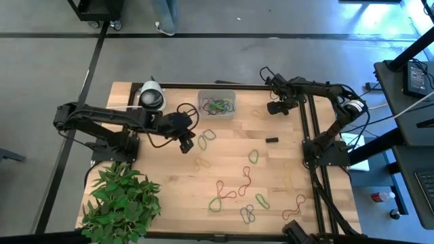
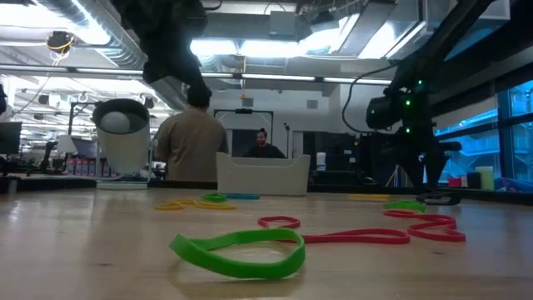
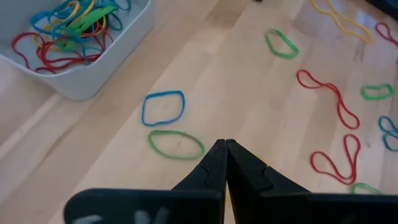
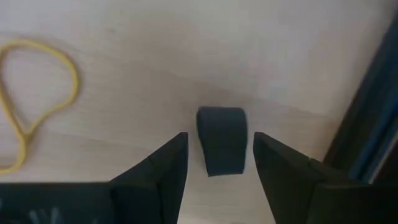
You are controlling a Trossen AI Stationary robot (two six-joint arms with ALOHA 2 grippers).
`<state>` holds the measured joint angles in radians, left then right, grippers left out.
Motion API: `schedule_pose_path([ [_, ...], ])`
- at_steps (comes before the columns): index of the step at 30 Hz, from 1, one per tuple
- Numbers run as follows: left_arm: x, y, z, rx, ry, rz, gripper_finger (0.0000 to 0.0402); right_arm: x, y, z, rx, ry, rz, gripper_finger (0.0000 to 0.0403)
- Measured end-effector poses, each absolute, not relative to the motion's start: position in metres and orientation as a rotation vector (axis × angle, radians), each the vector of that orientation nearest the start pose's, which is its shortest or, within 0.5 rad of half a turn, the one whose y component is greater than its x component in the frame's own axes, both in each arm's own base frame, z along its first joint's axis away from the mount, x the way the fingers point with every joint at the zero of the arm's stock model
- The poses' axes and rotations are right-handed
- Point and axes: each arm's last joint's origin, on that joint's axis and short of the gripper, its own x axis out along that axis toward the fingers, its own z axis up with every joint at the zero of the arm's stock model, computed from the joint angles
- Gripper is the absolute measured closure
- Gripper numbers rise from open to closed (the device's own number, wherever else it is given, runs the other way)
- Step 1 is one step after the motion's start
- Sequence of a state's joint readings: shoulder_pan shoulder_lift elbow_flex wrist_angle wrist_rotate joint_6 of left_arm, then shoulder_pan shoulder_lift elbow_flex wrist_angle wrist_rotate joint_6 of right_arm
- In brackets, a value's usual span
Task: Pick and place rubber bands into bin
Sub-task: Put the black rubber band into the white bin
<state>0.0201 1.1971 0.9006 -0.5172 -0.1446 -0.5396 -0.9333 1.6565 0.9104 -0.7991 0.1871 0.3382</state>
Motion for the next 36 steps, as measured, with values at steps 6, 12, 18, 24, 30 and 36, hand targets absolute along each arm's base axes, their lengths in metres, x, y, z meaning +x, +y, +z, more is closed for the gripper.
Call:
schedule_pose_path([
  [6,0.227,0.009,0.258,-0.460,0.714,0.361,0.0400,0.156,-0.215,0.142,0.833,1.397,-1.134,0.0271],
  [12,0.206,0.008,0.251,-0.459,0.684,0.344,0.0400,0.153,-0.211,0.141,0.840,1.427,-1.130,0.0372],
  [18,0.185,0.008,0.244,-0.414,0.655,0.316,0.0400,0.161,-0.193,0.157,0.850,1.400,-1.156,0.0391],
  [24,0.166,0.007,0.236,-0.401,0.628,0.290,0.0400,0.187,-0.160,0.203,0.826,1.173,-1.149,0.0398],
  [30,0.151,0.006,0.233,-0.361,0.593,0.253,0.0400,0.236,-0.148,0.259,0.713,0.991,-1.044,0.0400],
  [36,0.142,0.006,0.232,-0.341,0.589,0.242,0.0400,0.294,-0.151,0.302,0.614,0.854,-0.955,0.0401],
])
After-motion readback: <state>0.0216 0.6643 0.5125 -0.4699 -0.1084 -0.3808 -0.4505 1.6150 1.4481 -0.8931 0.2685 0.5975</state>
